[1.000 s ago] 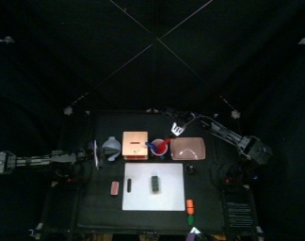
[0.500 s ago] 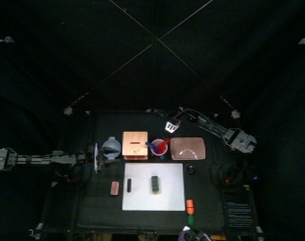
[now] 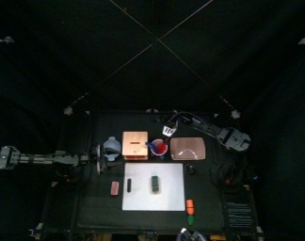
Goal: Cut the sushi into 4 pieces with the knife
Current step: Pick up the knife at its handle with right hand
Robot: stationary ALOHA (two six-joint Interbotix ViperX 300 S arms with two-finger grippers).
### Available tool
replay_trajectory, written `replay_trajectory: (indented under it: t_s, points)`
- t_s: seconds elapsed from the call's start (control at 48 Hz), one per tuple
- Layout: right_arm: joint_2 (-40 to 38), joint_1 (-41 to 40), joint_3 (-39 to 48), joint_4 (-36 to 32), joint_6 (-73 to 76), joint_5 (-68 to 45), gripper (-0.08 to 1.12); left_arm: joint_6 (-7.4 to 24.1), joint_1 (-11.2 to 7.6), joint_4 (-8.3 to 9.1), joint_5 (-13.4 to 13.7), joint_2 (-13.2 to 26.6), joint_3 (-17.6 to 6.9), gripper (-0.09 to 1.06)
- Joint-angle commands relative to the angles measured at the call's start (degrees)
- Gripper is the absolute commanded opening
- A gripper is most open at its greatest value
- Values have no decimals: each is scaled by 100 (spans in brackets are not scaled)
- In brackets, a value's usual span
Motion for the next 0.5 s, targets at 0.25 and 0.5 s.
replay_trajectory:
  t_s: [0.25,0.5]
  points:
    - [9,62,-88,-53,-18,9,83,0,-9,0,-62,18,-141,94]
    - [18,62,-132,-79,-9,79,54,0,-9,0,-62,18,-114,94]
